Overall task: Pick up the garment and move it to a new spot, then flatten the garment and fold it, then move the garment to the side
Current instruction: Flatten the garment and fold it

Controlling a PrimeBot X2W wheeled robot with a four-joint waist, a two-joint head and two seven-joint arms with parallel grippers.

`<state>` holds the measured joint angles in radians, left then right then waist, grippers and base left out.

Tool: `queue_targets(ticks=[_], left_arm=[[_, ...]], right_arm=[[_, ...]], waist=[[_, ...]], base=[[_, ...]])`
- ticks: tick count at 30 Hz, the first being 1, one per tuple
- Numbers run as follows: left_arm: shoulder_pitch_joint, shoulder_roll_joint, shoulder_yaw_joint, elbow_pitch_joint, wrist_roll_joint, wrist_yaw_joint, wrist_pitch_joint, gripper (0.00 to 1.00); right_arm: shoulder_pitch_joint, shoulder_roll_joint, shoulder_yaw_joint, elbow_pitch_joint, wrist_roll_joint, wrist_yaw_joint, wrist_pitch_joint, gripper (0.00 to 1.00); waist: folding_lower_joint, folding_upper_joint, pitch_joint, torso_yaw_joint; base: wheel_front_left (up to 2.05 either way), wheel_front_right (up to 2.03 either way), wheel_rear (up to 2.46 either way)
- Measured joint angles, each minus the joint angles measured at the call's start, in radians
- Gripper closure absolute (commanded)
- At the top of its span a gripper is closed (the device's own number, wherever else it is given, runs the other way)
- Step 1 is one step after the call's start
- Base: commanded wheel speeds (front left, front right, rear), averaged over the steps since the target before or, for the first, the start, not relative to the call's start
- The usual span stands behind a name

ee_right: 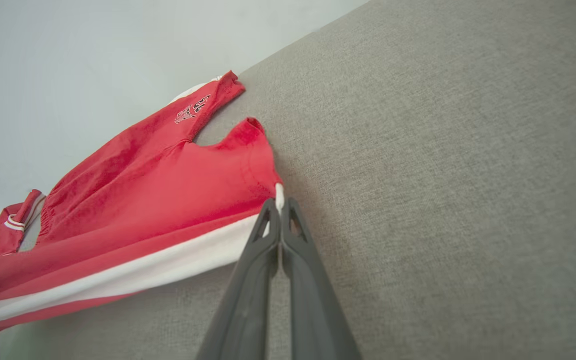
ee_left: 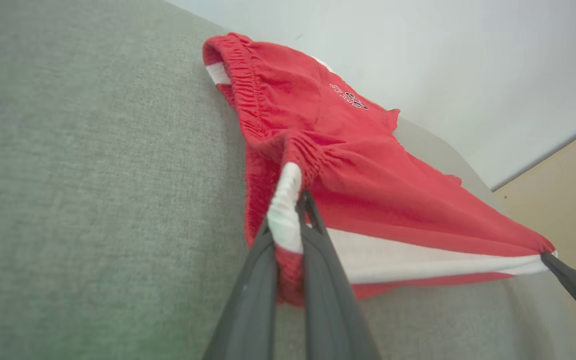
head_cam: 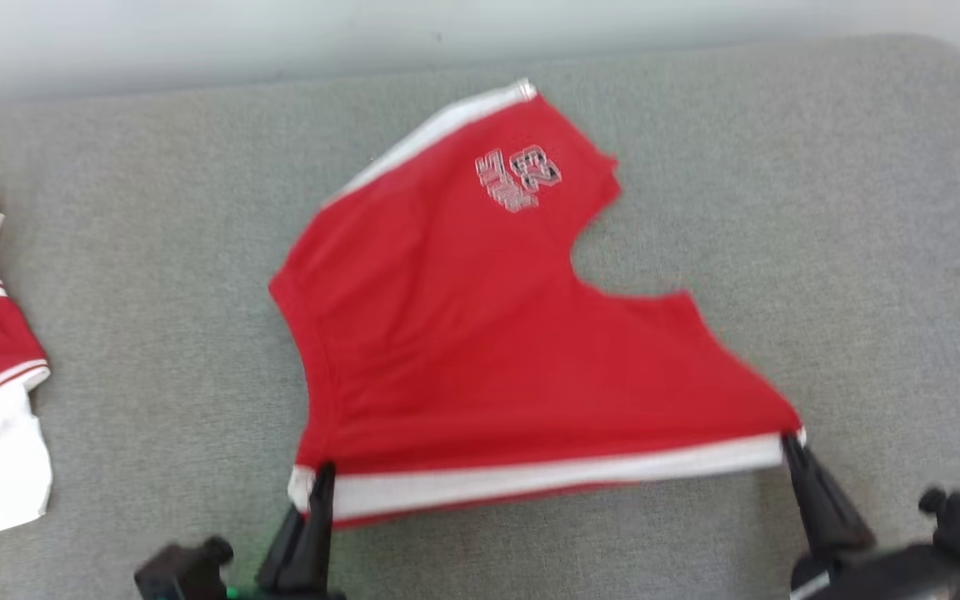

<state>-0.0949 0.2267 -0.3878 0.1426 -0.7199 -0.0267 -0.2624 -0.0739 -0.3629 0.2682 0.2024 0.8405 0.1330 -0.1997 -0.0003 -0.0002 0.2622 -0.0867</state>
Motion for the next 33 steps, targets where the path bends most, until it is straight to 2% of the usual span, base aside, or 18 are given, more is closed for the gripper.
queue_targets(ticks=[7, 13, 17, 21, 28, 33], left_arm=[[0.105, -0.019, 0.009, -0.01, 0.026, -0.026, 0.0, 1.0], [0.103, -0.039, 0.007, -0.025, 0.063, -0.044, 0.0, 1.0], [0.045, -0.05, 0.002, -0.033, 0.101, -0.053, 0.0, 1.0], [-0.026, -0.065, 0.001, -0.023, 0.117, -0.062, 0.0, 1.0], [-0.186, -0.1, -0.012, 0.074, 0.125, -0.072, 0.0, 1.0], [-0.318, -0.138, 0.014, 0.165, 0.128, -0.08, 0.0, 1.0]], right_arm=[[0.225, 0.105, -0.131, -0.123, -0.069, 0.0, 0.108, 1.0], [0.221, 0.153, -0.211, -0.22, -0.126, -0.001, 0.177, 1.0], [0.123, 0.155, -0.253, -0.257, -0.142, -0.001, 0.221, 1.0], [-0.006, 0.155, -0.265, -0.239, -0.143, -0.001, 0.263, 1.0], [-0.285, 0.145, -0.223, -0.083, -0.142, -0.001, 0.301, 1.0], [-0.49, 0.14, -0.197, 0.108, -0.156, -0.001, 0.296, 1.0]], waist=[[0.0, 0.0001, -0.053, 0.019], [0.0002, 0.0002, -0.078, 0.04], [0.0002, 0.0002, -0.086, 0.06], [0.0003, 0.0002, -0.09, 0.082], [0.0004, 0.0003, -0.064, 0.113], [0.0004, 0.0003, -0.025, 0.136]], base=[[0.0, 0.0, 0.0], [0.0, 0.0, 0.0], [0.0, 0.0, 0.0], [0.0, 0.0, 0.0], [0.0, 0.0, 0.0], [0.0, 0.0, 0.0]])
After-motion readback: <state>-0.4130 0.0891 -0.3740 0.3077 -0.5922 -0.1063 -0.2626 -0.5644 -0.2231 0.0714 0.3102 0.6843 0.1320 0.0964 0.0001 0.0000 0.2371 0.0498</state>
